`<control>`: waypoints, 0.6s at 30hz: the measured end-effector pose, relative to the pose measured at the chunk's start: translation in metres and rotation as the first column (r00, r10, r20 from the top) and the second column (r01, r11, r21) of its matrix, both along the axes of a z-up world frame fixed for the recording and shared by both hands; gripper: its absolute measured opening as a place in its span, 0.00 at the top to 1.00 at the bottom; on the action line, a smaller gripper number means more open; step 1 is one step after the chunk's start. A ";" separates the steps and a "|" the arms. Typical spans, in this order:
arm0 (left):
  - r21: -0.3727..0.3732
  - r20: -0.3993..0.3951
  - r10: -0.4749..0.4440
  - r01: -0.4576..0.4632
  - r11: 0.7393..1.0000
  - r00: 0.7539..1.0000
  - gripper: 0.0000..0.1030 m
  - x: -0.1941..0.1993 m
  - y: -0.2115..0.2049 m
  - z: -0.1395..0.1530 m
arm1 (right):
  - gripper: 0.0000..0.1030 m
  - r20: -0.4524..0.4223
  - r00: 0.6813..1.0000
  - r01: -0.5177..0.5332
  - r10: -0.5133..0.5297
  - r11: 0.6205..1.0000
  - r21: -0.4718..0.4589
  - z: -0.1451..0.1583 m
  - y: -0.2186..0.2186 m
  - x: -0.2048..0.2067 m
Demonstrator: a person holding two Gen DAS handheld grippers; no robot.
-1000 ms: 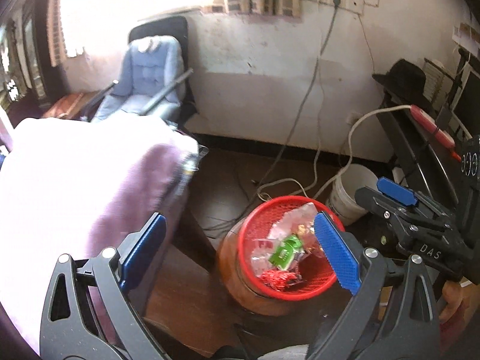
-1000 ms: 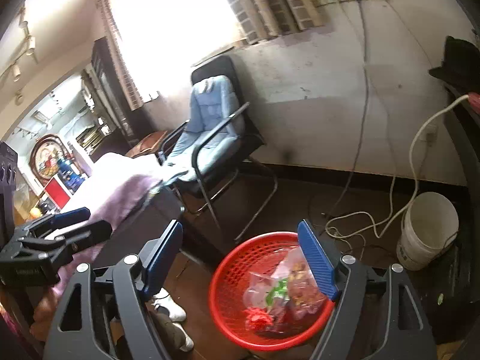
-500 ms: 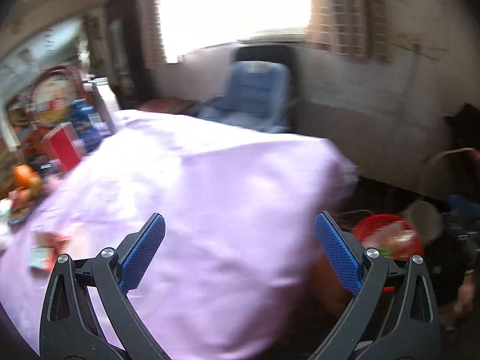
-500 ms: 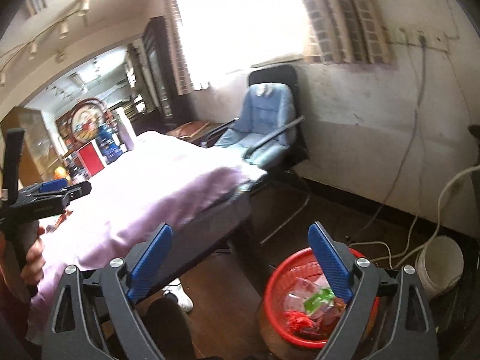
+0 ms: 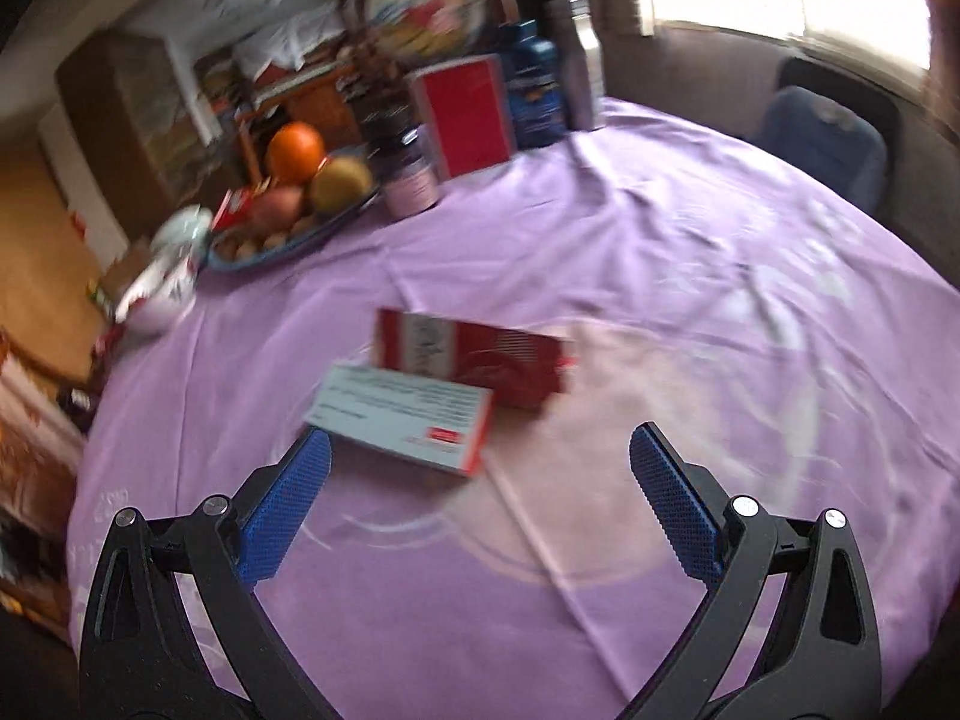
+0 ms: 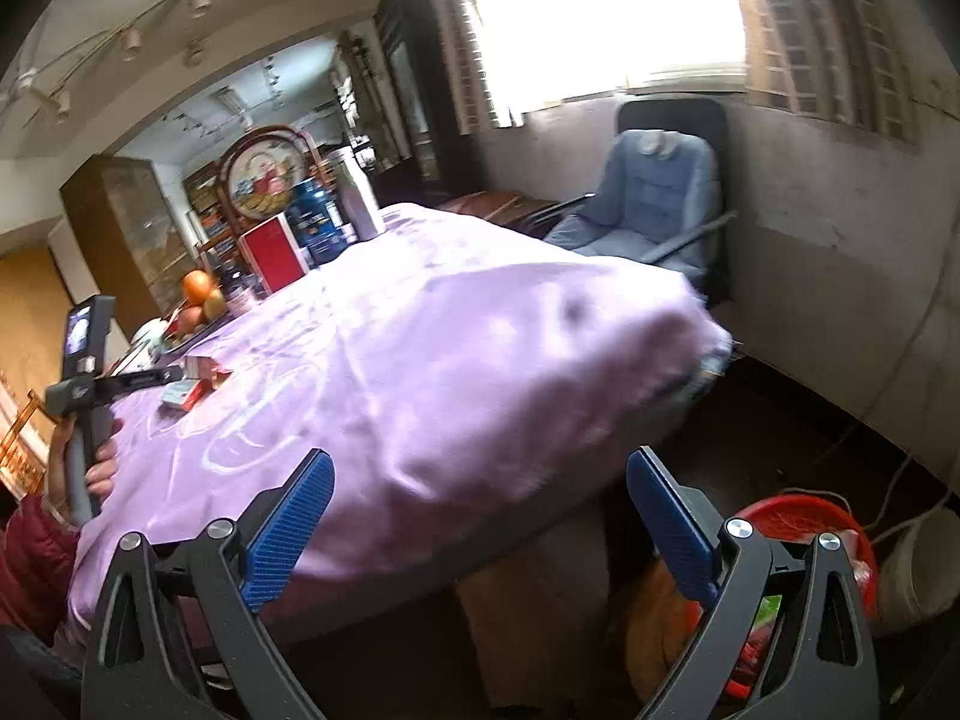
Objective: Collect trash
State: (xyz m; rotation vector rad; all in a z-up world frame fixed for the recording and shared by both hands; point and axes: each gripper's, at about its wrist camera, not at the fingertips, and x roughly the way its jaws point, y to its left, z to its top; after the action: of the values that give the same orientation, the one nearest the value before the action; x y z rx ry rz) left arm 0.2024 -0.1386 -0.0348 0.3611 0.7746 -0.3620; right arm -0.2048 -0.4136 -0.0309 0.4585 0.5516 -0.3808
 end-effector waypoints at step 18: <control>-0.105 -0.295 0.123 -0.160 0.982 0.948 0.06 0.090 0.054 -0.046 | 0.06 -0.057 0.994 -0.099 0.097 0.995 -0.021 0.007 0.031 0.056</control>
State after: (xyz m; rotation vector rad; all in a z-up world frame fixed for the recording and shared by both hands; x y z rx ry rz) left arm 0.2926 -0.0843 -0.0808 0.1314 1.0508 -0.3305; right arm -0.1485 -0.3831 -0.0238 0.3975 0.6208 -0.3065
